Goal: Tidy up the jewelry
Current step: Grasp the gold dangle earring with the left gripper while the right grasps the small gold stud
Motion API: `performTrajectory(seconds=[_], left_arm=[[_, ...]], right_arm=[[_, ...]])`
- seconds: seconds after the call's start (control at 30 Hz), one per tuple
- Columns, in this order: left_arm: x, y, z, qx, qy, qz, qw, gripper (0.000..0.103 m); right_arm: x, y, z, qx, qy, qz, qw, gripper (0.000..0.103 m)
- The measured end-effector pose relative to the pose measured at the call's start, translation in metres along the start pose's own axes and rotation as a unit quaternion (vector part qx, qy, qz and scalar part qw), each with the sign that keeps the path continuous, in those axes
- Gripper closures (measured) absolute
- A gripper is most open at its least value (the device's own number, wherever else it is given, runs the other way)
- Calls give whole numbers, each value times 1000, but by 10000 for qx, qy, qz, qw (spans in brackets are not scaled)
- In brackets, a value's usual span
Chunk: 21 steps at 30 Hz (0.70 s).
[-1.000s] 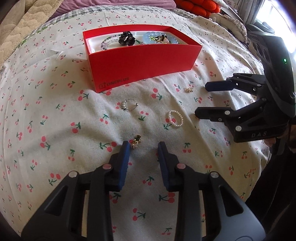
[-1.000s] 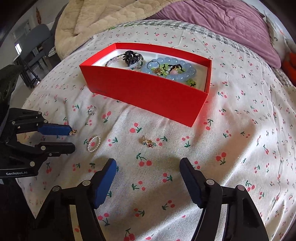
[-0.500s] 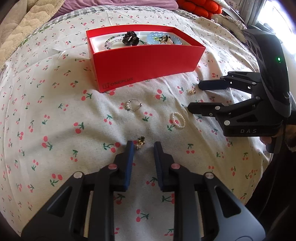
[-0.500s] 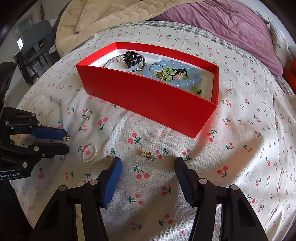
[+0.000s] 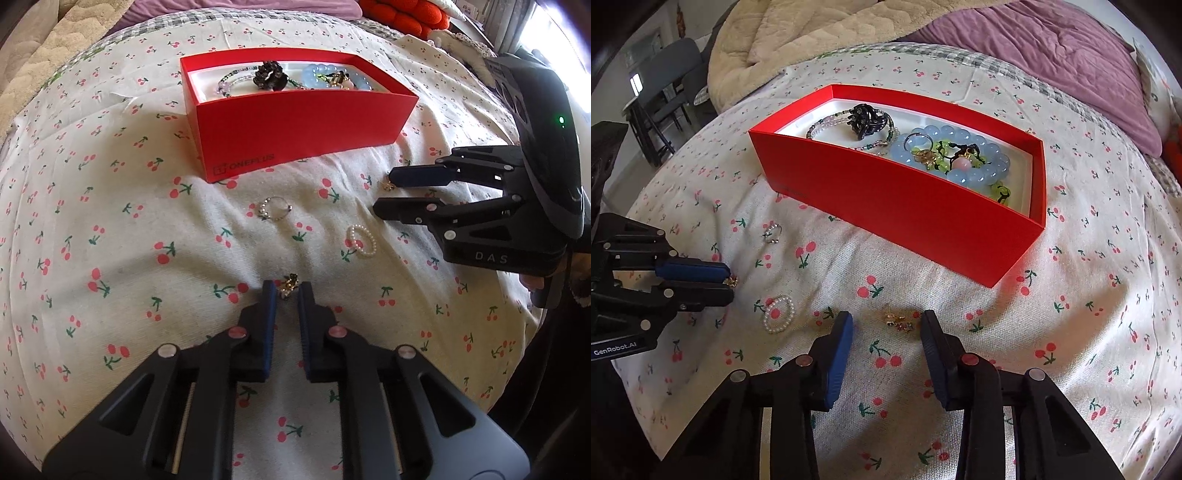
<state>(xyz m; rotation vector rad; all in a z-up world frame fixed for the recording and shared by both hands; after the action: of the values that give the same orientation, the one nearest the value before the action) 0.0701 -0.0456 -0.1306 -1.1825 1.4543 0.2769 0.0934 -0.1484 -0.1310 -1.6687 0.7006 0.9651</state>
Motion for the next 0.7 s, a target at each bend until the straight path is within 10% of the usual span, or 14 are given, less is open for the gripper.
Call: performTrajectory(seconds=[0.7], left_arm=[[-4,1,1,-156,-99,-8,9998,95]], right_arm=[[-6,1,-3,233,-116,79,9996,93]])
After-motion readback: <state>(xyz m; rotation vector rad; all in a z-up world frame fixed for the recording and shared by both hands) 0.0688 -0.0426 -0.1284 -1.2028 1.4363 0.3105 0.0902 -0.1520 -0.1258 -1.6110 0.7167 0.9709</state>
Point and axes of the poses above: each gripper's, at about its wrist camera, not at the fingertips, and x roughly the way its jaws point, z to its left, y to its underside, the point moved 9 cm from there along x, roughly the way its jaws point, and after that the axes turned 10 degrees about y, right-handed, at the moved point
